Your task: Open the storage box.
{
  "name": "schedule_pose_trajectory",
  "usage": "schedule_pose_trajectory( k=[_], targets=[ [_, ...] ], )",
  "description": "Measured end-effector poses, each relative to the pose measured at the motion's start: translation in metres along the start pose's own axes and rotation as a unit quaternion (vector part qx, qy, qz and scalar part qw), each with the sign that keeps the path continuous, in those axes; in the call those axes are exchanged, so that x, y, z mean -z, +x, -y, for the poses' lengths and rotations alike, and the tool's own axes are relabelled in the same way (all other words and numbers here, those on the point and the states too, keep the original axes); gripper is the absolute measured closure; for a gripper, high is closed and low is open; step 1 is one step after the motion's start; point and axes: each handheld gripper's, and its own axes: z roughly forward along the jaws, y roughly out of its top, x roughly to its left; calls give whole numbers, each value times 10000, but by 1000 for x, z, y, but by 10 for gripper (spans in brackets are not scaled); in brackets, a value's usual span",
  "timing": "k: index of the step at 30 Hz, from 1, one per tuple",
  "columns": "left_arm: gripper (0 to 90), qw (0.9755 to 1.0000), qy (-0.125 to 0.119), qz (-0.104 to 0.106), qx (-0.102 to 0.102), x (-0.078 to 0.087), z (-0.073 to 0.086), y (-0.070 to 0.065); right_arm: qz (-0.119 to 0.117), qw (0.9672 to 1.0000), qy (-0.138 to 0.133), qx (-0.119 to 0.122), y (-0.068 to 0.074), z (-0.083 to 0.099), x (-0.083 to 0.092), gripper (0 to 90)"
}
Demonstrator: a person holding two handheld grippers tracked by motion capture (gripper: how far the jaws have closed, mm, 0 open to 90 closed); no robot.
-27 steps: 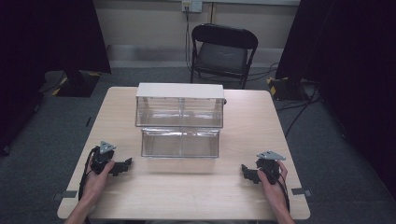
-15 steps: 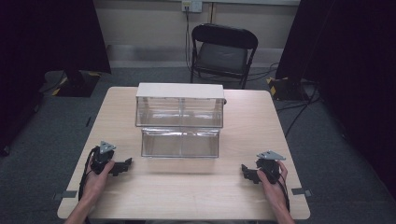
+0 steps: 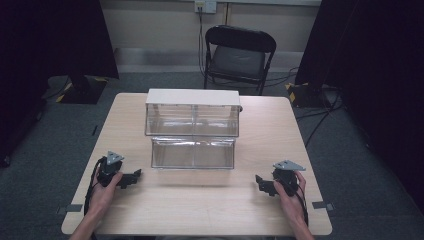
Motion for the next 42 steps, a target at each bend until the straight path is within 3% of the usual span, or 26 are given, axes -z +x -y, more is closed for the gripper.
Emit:
schedule_pose_trajectory(
  k=[10,13,22,30,42],
  targets=[
    [103,10000,8,7,-38,0,0,1,-252,9991,-297,139,10,-10,10,142],
    [103,10000,10,12,-35,0,0,1,-430,9985,-313,138,16,-12,11,141],
    [88,10000,50,22,-22,-1,-1,1,-675,9968,-318,273,38,-16,12,141],
    [75,10000,59,21,-40,-1,-1,3,-852,9948,-430,367,54,-26,12,140],
    [15,9999,127,63,-38,-5,-4,5,-1021,9924,-395,554,78,-44,2,141]
  ],
)
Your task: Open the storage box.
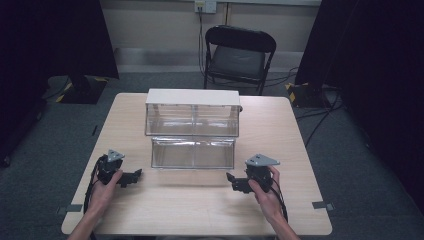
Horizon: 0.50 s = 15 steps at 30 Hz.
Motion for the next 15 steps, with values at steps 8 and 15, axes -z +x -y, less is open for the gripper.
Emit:
schedule_pose_trajectory(
  k=[8,15],
  targets=[
    [15,10000,-1,-13,-1,0,0,0,-93,9998,98,131,13,-9,-22,141],
    [13,10000,4,-2,3,0,0,0,-135,9998,110,98,16,-9,-35,141]
  ],
)
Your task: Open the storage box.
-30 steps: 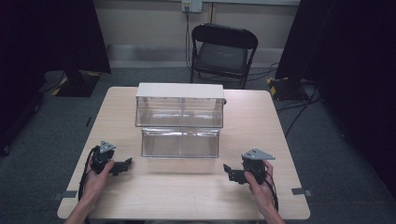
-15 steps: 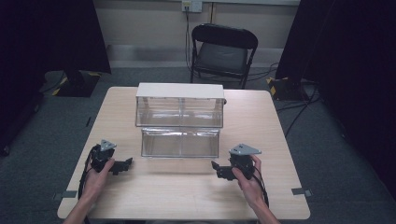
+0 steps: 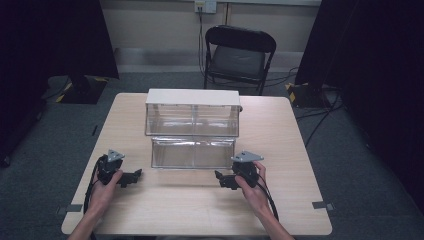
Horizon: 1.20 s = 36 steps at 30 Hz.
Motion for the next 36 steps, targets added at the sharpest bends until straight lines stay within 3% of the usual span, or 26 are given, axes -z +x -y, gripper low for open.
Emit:
schedule_pose_trajectory(
  k=[3,11,21,26,36],
  targets=[
    [13,10000,0,-28,25,0,0,-1,-43,9999,6,-107,-3,1,-7,140],
    [13,10000,5,-41,26,1,1,-1,-35,9999,46,-84,-2,1,-11,131],
    [13,10000,5,-41,23,1,1,-1,-14,9999,18,-155,0,1,-10,123],
    [14,10000,6,-36,25,1,1,-1,-126,9996,-95,-232,1,-2,-6,84],
    [13,10000,7,-40,24,1,1,-1,-60,9997,-123,-178,5,-2,-2,84]
  ],
)
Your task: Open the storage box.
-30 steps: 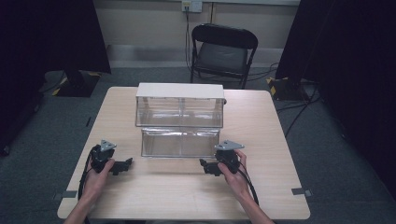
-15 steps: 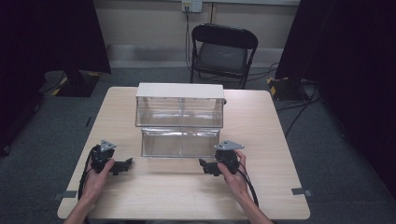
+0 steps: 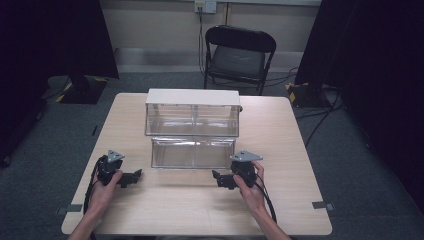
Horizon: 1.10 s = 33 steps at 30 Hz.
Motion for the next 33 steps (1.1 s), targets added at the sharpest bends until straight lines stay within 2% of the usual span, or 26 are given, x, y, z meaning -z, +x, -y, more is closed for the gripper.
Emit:
schedule_pose_trajectory(
  k=[2,13,18,33],
  targets=[
    [13,10000,0,4,-1,0,0,0,64,10000,-18,43,2,0,1,86],
    [13,10000,-1,1,1,0,0,0,83,9999,-8,67,2,0,2,98],
    [13,10000,0,5,2,0,0,0,0,10000,-24,44,1,-1,4,91],
    [13,10000,-1,6,4,0,0,0,5,10000,-49,60,2,-1,7,91]
  ],
)
